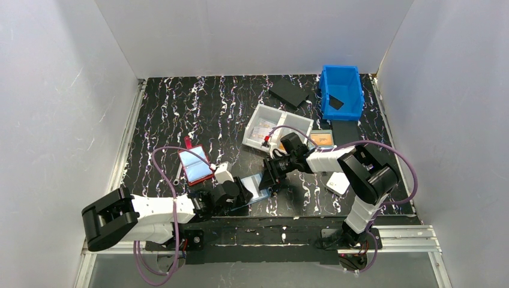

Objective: Take the credit cards out of the card holder
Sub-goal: Remove the credit card from the card holder.

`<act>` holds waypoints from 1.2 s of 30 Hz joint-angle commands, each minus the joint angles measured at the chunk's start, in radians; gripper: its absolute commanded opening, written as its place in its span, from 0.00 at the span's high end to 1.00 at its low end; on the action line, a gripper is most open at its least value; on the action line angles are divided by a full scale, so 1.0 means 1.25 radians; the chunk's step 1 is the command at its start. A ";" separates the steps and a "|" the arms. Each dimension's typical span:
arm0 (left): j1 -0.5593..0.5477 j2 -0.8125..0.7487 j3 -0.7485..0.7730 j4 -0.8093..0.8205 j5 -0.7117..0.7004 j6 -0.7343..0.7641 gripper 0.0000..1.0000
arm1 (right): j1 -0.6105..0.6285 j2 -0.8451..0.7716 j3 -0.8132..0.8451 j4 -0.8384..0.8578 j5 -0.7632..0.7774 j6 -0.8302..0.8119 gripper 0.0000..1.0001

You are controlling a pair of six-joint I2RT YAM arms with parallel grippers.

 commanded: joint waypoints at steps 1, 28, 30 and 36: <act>0.005 -0.019 -0.023 -0.047 -0.037 -0.010 0.67 | -0.002 0.005 0.018 -0.029 0.049 -0.028 0.60; 0.015 0.048 0.011 -0.019 0.037 0.041 0.67 | -0.004 0.050 -0.025 0.175 -0.172 0.178 0.68; 0.015 0.040 0.007 -0.015 0.039 0.041 0.61 | -0.003 0.051 -0.030 0.203 -0.186 0.201 0.68; 0.019 0.010 -0.011 -0.005 0.031 0.015 0.46 | -0.003 0.048 -0.039 0.236 -0.197 0.227 0.68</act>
